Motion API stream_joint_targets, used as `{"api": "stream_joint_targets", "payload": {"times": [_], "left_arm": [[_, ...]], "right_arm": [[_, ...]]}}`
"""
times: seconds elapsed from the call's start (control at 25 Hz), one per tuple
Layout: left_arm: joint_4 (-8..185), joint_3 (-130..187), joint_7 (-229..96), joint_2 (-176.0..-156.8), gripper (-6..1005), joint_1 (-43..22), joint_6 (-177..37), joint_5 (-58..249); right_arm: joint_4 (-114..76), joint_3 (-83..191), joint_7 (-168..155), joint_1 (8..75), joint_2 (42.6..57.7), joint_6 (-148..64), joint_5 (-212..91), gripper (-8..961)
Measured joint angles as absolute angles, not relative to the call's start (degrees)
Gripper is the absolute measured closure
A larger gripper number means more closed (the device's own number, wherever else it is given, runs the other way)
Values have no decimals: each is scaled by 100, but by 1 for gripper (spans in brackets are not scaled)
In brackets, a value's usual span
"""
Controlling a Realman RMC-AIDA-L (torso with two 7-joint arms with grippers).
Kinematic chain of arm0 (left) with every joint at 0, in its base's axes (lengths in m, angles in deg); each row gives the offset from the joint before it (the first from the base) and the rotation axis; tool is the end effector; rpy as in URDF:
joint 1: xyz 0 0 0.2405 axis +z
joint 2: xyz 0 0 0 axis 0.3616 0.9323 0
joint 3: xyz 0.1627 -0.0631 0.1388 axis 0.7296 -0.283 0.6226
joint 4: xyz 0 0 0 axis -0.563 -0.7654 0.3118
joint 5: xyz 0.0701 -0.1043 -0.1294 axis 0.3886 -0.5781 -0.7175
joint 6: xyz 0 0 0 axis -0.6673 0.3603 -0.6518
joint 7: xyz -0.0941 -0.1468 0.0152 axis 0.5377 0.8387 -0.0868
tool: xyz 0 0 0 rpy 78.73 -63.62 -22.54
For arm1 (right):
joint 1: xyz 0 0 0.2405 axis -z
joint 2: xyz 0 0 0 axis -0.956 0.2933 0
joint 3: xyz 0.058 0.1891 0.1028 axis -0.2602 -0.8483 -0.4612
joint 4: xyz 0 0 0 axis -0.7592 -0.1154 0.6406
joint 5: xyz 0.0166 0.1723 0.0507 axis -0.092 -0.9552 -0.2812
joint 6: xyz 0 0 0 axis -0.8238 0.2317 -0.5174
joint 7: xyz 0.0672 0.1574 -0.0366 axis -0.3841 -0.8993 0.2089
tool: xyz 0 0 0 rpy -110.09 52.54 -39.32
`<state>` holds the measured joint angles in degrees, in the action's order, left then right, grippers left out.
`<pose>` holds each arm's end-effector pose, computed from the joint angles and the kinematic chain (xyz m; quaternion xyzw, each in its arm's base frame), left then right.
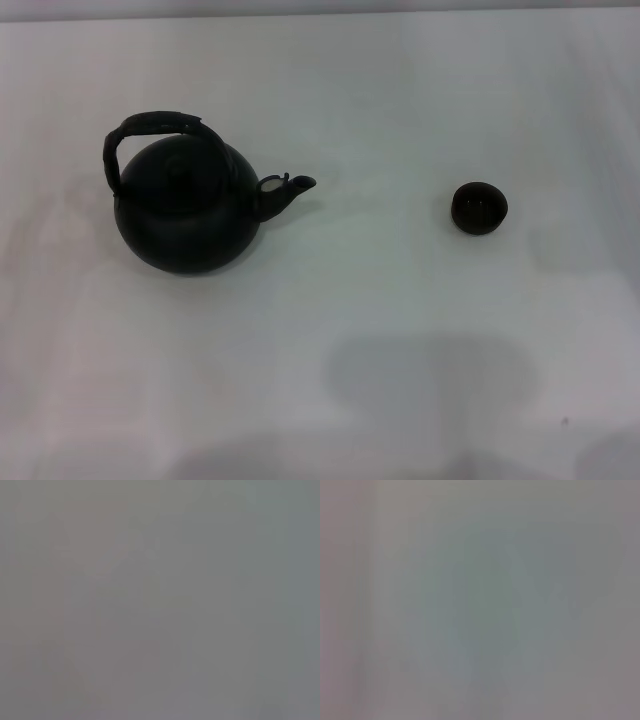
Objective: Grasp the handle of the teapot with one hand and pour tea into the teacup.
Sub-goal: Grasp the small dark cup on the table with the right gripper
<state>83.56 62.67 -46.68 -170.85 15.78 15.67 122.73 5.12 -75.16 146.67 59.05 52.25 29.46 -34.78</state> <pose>-0.3346 0.2148 0.1001 -0.5815 -0.1963 -0.3425 0.7113 0.3287 0.3137 0.0816 -0.7212 0.2241 0.2549 0.6039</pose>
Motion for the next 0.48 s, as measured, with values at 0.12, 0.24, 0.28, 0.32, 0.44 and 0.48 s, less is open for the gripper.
{"api": "stream_joint_targets", "payload": {"times": [0.12, 0.24, 0.28, 0.32, 0.44, 0.48], "left_arm": [[8356, 6267, -4668, -17084, 379, 1590, 1567, 12273], [8358, 6267, -4668, -17085, 379, 1598, 1567, 12273], [8361, 6267, -4668, -17085, 379, 1599, 1567, 12273], [8362, 6268, -4668, -17085, 379, 1600, 1567, 12273], [8365, 6267, -4668, -17085, 379, 1601, 1567, 12273], [8369, 6267, -4668, -17084, 379, 1601, 1567, 12273]], "right_arm": [[512, -7516, 14667, 5906, 5225, 2946, -3478, 99], [512, -7516, 14667, 5904, 5225, 2945, -3478, 99], [513, -7516, 14667, 5903, 5225, 2945, -3478, 99], [513, -7516, 14667, 5903, 5225, 2945, -3478, 99], [512, -7516, 14665, 5902, 5225, 2958, -3478, 98], [512, -7516, 14661, 5904, 5225, 2973, -3478, 98]]}}
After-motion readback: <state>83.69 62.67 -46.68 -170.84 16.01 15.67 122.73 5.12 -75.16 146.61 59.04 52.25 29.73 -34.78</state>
